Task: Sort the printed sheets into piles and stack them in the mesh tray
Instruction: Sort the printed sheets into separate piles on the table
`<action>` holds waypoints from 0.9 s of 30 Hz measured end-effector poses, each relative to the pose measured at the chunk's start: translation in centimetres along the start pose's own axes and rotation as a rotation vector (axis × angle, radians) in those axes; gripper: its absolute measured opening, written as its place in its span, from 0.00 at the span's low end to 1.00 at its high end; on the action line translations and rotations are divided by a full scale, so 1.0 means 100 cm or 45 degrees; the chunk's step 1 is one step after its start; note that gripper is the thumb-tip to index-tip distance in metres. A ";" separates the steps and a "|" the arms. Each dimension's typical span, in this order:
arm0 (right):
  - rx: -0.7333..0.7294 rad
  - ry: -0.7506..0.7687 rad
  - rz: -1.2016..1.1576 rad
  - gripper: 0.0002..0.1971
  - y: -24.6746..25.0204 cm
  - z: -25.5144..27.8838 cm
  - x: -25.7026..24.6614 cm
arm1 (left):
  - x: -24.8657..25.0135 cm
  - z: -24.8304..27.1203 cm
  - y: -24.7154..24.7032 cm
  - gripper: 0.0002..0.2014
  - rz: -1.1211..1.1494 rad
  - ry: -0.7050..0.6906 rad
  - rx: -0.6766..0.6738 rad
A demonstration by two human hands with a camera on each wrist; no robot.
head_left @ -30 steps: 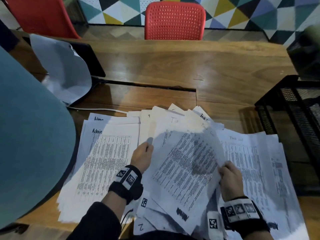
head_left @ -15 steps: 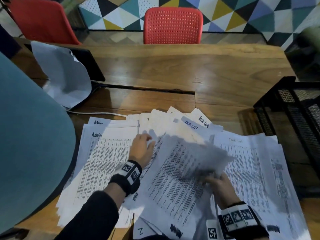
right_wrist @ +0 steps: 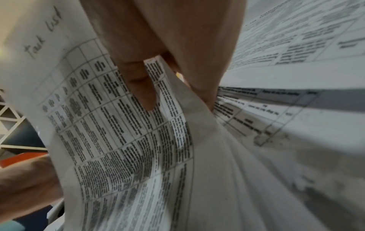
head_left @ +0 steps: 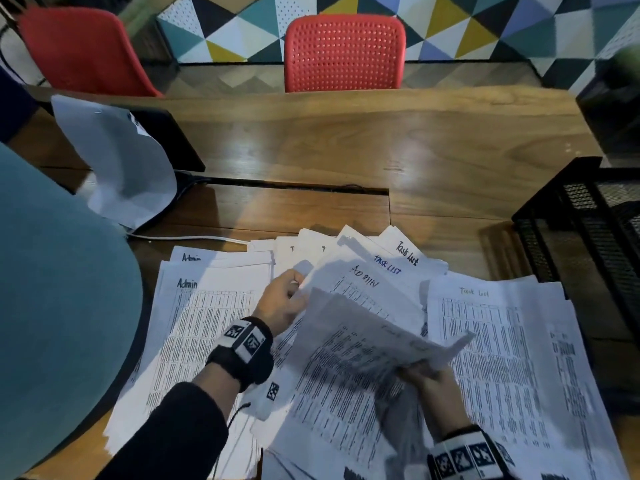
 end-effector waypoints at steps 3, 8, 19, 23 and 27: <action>0.042 0.065 -0.019 0.11 0.006 0.000 0.000 | 0.001 0.005 0.004 0.07 0.151 0.031 0.016; 0.287 0.137 0.063 0.10 0.054 0.000 -0.020 | 0.015 0.015 0.022 0.12 0.422 -0.007 0.179; 0.768 0.091 1.268 0.29 0.138 -0.037 -0.061 | 0.016 0.023 0.047 0.09 0.650 0.042 0.369; 0.409 0.371 0.923 0.35 0.060 -0.027 -0.079 | -0.001 0.037 0.010 0.12 0.593 0.259 0.031; 0.035 0.047 0.518 0.29 0.006 -0.027 -0.049 | -0.020 0.039 -0.005 0.31 0.664 0.350 -0.093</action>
Point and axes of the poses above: each hand's wrist, its own z-axis away from the middle knuckle, its own y-axis out of the back of the hand, x = y × z, the point moved 3 cm from there along -z, towards the middle knuckle, and after that the axes turned 3 degrees about y, right-handed, at the moved point
